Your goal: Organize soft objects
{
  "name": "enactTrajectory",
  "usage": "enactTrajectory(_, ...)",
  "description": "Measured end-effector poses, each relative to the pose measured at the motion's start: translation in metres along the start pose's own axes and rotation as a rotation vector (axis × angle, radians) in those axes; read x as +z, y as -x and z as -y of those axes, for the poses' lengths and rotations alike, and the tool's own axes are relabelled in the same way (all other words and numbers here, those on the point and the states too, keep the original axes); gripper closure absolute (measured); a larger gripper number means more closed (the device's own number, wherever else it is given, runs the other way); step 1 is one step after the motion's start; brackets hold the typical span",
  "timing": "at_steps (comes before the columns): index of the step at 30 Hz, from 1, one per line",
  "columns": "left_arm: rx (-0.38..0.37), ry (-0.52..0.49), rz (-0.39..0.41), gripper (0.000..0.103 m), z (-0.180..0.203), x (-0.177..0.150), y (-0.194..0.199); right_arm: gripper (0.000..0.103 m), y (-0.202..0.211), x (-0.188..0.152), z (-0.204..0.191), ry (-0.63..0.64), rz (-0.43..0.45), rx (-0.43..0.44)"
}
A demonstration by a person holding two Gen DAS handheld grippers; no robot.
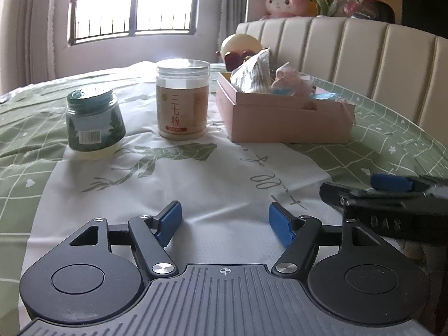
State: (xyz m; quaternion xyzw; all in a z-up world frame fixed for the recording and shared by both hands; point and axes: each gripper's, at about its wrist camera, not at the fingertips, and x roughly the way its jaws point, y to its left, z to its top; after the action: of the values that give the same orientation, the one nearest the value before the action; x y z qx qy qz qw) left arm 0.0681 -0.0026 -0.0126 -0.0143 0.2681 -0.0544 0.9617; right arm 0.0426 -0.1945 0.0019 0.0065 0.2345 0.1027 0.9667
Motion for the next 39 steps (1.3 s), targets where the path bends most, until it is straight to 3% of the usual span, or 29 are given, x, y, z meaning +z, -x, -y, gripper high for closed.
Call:
enactTrajectory(10,0.028,-0.011,-0.014,0.027,0.005,0.002,-0.003,0.015,0.001,-0.005,0.006,-0.005,0.013,0.056)
enactTrajectory(39,0.027,-0.011,-0.007,0.028,0.004,0.001,-0.003,0.014,0.001,-0.007,0.008,-0.022,0.022,0.067)
